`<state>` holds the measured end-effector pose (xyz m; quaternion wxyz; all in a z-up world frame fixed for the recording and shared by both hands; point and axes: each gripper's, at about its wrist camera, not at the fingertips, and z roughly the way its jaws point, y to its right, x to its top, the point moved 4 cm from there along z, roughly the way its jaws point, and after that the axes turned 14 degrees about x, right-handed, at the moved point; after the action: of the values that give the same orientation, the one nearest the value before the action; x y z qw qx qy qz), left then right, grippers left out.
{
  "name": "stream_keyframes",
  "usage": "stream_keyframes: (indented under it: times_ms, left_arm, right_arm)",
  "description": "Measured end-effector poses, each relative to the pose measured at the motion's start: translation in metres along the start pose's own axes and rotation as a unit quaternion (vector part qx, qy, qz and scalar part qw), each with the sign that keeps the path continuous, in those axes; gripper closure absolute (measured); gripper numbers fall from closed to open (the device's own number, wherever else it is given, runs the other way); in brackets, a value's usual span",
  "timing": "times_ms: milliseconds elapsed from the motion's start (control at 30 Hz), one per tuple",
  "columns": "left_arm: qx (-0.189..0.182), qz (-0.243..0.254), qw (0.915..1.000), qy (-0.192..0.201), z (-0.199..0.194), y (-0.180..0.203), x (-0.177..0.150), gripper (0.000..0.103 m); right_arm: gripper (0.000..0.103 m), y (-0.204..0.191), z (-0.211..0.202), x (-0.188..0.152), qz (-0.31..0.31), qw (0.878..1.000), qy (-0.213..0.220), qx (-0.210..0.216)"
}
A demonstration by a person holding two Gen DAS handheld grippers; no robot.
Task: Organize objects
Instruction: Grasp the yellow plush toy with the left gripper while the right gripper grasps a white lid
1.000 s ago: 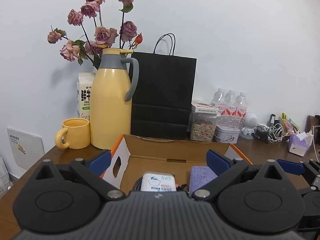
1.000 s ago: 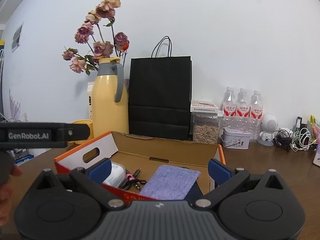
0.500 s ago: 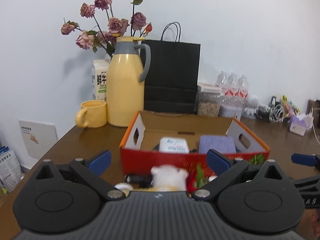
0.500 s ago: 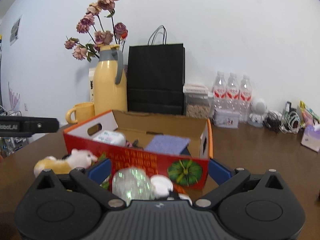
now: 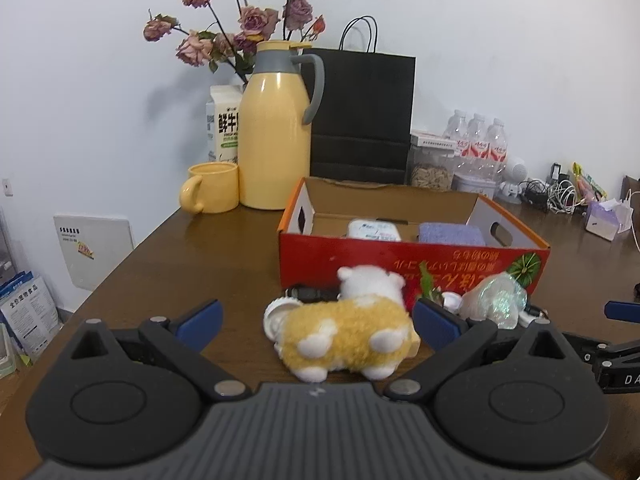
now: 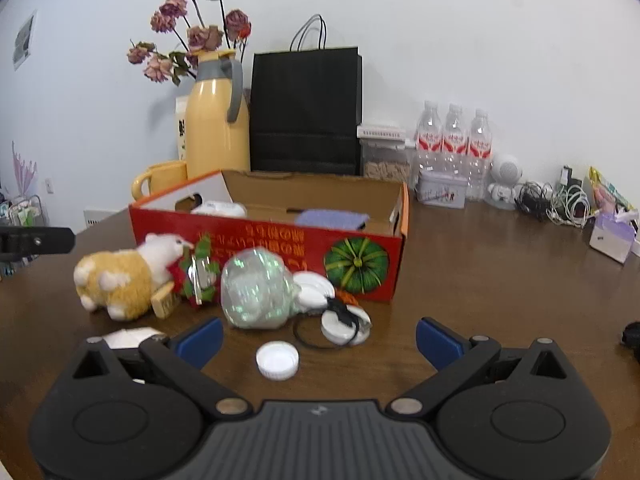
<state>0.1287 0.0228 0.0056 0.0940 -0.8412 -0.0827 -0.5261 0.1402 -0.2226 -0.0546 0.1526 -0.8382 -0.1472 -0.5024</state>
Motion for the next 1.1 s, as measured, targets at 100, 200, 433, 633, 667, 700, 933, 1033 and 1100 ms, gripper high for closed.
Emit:
stream_keyframes:
  times_ms: [100, 200, 433, 633, 667, 700, 933, 1033, 1100]
  left_arm:
    - [0.003, -0.002, 1.0, -0.007, 0.001, -0.004, -0.004, 0.0]
    - [0.003, -0.005, 0.9999, -0.009, 0.002, -0.008, -0.005, 0.0]
    - [0.004, -0.009, 0.9998, -0.017, 0.006, -0.012, -0.009, 0.0]
    - [0.003, -0.011, 0.9997, -0.023, 0.009, -0.014, -0.012, 0.0]
    - [0.003, -0.011, 0.9996, -0.024, 0.01, -0.014, -0.013, 0.0]
    - [0.003, -0.012, 0.9996, -0.025, 0.01, -0.014, -0.013, 0.0]
    - [0.004, -0.012, 0.9996, -0.027, 0.01, -0.013, -0.015, 0.0]
    - [0.006, -0.013, 0.9995, -0.028, 0.01, -0.014, -0.015, 0.0]
    - [0.007, -0.014, 0.9995, -0.028, 0.01, -0.015, -0.016, 0.0]
  right_arm:
    - [0.0, 0.003, 0.004, -0.005, 0.001, 1.0, -0.013, -0.001]
    - [0.001, 0.005, 0.012, -0.006, 0.002, 1.0, -0.024, -0.002]
    - [0.03, -0.004, 0.036, -0.01, -0.008, 0.998, -0.061, 0.026]
    - [0.066, -0.007, 0.051, -0.011, -0.003, 0.996, -0.084, 0.041]
    - [0.074, -0.007, 0.051, -0.011, -0.002, 0.996, -0.082, 0.044]
    - [0.076, -0.007, 0.05, -0.011, -0.001, 0.996, -0.082, 0.045]
    - [0.076, -0.006, 0.048, -0.01, 0.0, 0.996, -0.075, 0.047]
    - [0.076, -0.006, 0.045, -0.008, -0.003, 0.997, -0.063, 0.042]
    - [0.076, -0.006, 0.04, -0.007, -0.006, 0.998, -0.048, 0.034]
